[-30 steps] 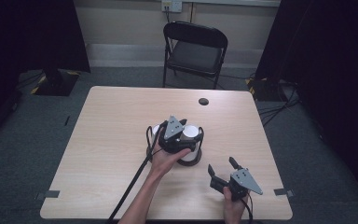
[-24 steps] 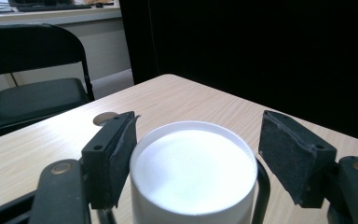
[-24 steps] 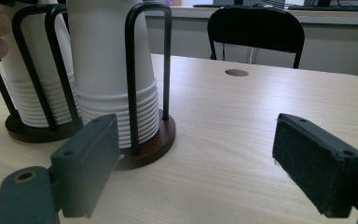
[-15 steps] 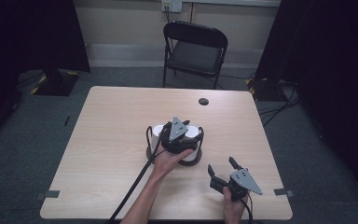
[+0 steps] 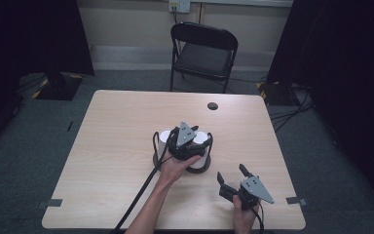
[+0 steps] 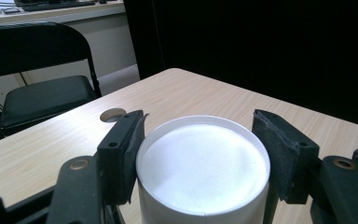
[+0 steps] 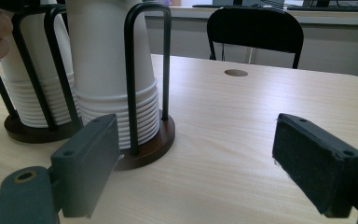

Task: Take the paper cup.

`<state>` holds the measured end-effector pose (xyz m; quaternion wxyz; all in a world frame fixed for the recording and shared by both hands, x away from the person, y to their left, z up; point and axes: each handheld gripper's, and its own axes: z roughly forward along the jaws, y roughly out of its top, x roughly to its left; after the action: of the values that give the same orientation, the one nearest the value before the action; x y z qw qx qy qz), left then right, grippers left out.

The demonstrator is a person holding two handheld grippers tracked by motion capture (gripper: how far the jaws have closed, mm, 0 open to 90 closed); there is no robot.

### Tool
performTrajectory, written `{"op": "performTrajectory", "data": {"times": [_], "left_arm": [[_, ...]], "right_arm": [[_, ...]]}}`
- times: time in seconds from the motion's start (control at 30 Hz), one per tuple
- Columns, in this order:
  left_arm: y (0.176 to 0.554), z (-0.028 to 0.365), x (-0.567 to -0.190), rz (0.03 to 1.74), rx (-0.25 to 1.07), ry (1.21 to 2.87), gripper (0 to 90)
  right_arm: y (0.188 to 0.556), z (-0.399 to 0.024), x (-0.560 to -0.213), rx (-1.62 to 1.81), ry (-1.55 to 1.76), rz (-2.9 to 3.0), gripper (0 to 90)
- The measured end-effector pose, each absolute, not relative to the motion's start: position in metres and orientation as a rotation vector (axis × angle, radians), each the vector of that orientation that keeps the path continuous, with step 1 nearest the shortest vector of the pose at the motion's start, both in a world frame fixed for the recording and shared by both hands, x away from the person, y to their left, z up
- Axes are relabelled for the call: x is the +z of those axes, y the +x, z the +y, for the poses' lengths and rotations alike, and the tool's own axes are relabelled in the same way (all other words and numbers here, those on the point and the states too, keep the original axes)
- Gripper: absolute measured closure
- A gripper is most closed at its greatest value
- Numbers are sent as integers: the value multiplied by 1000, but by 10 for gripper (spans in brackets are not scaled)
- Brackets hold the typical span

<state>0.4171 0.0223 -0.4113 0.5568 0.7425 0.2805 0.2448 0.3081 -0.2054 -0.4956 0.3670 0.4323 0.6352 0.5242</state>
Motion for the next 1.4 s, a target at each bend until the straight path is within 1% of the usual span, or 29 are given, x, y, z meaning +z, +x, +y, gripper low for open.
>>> {"op": "performTrajectory", "data": {"times": [1.13,1.4], "left_arm": [[404,29,-392,648,611,1673,363],[402,34,-386,642,622,1626,363]], "right_arm": [[309,-204,-495,1337,1112,1641,142],[309,-205,-495,1339,1110,1639,142]]}}
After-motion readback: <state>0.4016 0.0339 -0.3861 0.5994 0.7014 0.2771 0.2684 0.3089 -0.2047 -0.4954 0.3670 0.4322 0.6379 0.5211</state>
